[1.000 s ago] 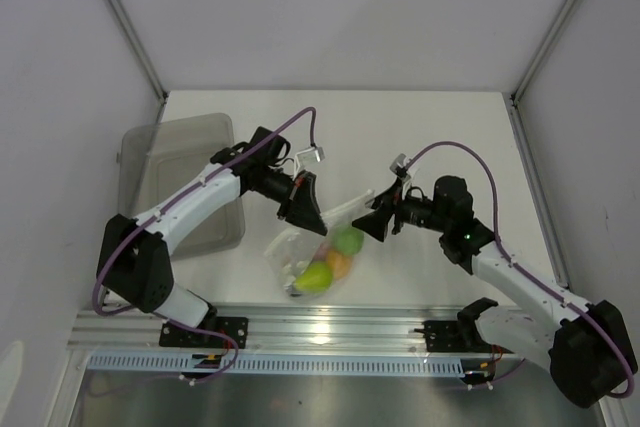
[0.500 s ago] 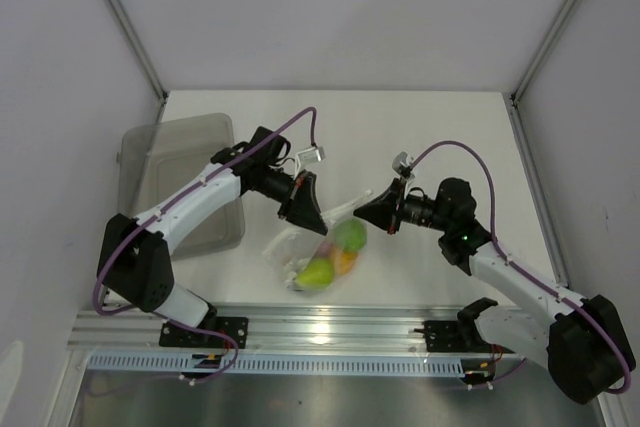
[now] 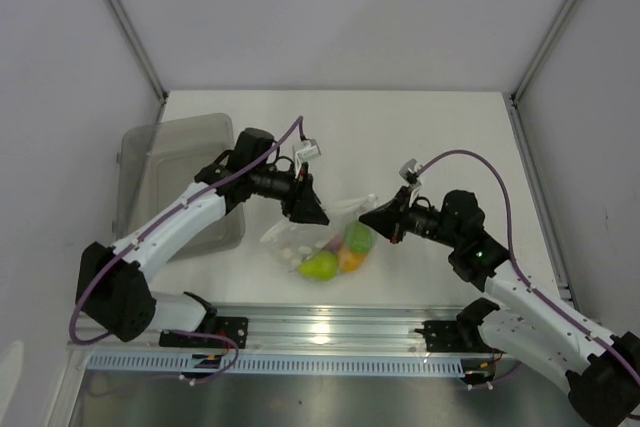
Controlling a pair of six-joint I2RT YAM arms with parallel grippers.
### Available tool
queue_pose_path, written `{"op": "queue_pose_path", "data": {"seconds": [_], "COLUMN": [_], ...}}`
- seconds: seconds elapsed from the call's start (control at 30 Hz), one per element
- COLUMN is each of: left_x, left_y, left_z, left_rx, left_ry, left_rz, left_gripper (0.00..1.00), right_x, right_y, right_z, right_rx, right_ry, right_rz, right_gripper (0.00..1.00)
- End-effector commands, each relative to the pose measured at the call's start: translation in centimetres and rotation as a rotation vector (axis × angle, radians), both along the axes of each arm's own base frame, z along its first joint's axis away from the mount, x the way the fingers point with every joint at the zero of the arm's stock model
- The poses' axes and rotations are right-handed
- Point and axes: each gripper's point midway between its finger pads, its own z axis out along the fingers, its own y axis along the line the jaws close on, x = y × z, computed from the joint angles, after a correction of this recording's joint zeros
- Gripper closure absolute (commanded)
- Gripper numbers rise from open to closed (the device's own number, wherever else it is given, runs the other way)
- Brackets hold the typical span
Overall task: Place the food in the zip-top bag and seal the zipper
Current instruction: Zip the zipper food storage bag at the center of the board.
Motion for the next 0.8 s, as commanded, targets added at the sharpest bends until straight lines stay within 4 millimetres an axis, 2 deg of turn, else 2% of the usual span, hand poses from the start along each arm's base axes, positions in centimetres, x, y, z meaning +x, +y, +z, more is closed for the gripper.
{"op": "queue_pose_path", "data": {"seconds": [0.0,0.1,0.13,0.17,0.2,0.3,0.53,0.63,0.77], "left_x": [1.2,0.1,-0.1,-0.7,-0.9,-1.3,-0.7,-0.7,0.7], "left_y": [-0.8,-1.4,-1.5,-1.8,-1.8,-2.2,-2.6,-3.0,-2.9], "left_z": [3.9,6.0,6.7,7.0,7.6,7.7,5.5,5.3,5.0], "left_rx": [-0.046,-0.081,-0.099,-0.109,-0.116,-0.091,-0.011,0.017,0.054], "left_ry": [-0.206,-0.301,-0.324,-0.332,-0.35,-0.373,-0.39,-0.421,-0.455], "left_rz": [0.102,0.097,0.093,0.077,0.076,0.063,0.053,0.052,0.114], "left_gripper": [0.47,0.4,0.34,0.33,0.27,0.26,0.25,0.21,0.21], "right_x": [0.7,0.5,0.2,0.2,0.2,0.1,0.3,0.3,0.2], "right_y": [-0.3,0.1,0.5,0.7,0.4,0.5,0.4,0.7,1.2], "right_z": [-0.2,-0.8,-0.8,-0.6,-1.1,-1.0,-1.0,-0.9,-0.3], "right_rx": [-0.049,-0.07,-0.074,-0.071,-0.081,-0.055,-0.049,-0.045,-0.051], "right_ry": [0.08,0.139,0.145,0.151,0.186,0.228,0.281,0.306,0.305], "right_rz": [-0.122,-0.17,-0.166,-0.176,-0.206,-0.245,-0.285,-0.285,-0.268], "right_gripper": [1.0,1.0,1.0,1.0,1.0,1.0,1.0,1.0,1.0]}}
